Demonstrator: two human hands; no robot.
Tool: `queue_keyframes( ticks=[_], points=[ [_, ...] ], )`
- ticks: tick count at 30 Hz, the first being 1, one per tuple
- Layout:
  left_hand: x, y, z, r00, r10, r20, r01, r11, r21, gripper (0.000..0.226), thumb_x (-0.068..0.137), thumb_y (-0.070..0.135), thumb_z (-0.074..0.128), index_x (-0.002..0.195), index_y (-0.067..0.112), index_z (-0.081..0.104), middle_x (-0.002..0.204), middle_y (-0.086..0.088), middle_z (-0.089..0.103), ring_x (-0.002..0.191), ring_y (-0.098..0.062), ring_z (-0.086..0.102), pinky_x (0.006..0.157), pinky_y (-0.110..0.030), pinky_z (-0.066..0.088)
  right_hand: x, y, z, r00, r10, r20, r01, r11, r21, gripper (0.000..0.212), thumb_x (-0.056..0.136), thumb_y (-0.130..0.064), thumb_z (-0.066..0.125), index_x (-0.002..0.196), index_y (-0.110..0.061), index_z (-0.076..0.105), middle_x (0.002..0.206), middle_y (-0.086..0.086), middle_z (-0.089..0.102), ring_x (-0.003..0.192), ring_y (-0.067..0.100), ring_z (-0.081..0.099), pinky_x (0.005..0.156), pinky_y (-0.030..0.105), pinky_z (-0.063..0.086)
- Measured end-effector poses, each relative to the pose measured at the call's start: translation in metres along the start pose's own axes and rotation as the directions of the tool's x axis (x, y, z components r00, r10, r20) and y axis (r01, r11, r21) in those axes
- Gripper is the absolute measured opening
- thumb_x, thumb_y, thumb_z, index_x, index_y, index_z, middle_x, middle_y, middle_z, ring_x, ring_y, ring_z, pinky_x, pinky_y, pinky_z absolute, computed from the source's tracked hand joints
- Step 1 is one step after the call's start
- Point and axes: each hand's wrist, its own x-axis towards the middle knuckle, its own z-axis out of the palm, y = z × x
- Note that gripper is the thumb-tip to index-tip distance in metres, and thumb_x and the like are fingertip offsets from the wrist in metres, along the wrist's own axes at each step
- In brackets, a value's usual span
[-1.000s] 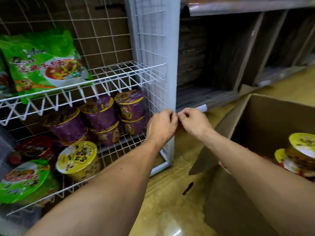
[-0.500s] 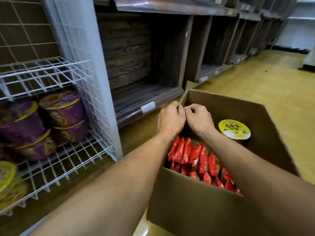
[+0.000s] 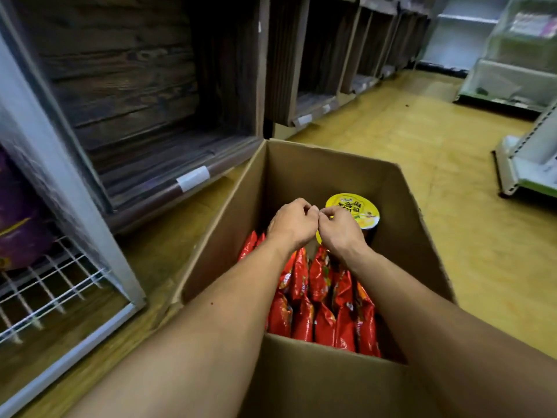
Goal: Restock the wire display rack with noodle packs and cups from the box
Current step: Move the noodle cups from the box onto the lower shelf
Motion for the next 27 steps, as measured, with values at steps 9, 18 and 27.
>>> queue_keyframes(
  ticks=[9, 18, 27],
  points=[
    [0.032, 0.004, 0.058, 0.987, -0.146, 0.060, 0.151, 0.986, -0.073, 0.041, 0.101, 0.040, 0.048, 0.137, 0.019, 0.052, 0.135, -0.011, 0.061, 0.128, -0.031, 0.054, 0.103, -0.035, 0.043, 0.037, 0.046, 0.011, 0.948, 0.315, -0.045, -0.295, 0.923, 0.247, 0.043, 0.094, -0.041, 0.051, 0.125, -0.011, 0.060, 0.123, 0.019, 0.065, 0.115, 0.038, 0.059, 0.097, 0.041, 0.049],
    [0.054, 0.001, 0.093, 0.969, -0.220, 0.116, 0.232, 0.968, -0.098, 0.054, 0.101, 0.042, 0.050, 0.149, 0.020, 0.041, 0.145, -0.008, 0.055, 0.128, -0.031, 0.056, 0.107, -0.037, 0.045, 0.061, 0.066, 0.003, 0.852, 0.512, -0.109, -0.425, 0.798, 0.428, 0.061, 0.094, -0.038, 0.057, 0.143, -0.006, 0.039, 0.139, 0.022, 0.049, 0.120, 0.042, 0.057, 0.098, 0.053, 0.052],
    [0.076, 0.001, 0.119, 0.964, -0.234, 0.125, 0.255, 0.948, -0.189, 0.047, 0.099, 0.041, 0.053, 0.141, 0.022, 0.048, 0.140, -0.006, 0.059, 0.129, -0.029, 0.054, 0.109, -0.040, 0.043, 0.094, 0.094, 0.009, 0.810, 0.582, -0.071, -0.442, 0.685, 0.579, 0.070, 0.088, -0.041, 0.062, 0.148, -0.016, 0.035, 0.142, 0.019, 0.050, 0.131, 0.039, 0.050, 0.102, 0.054, 0.050]
  ],
)
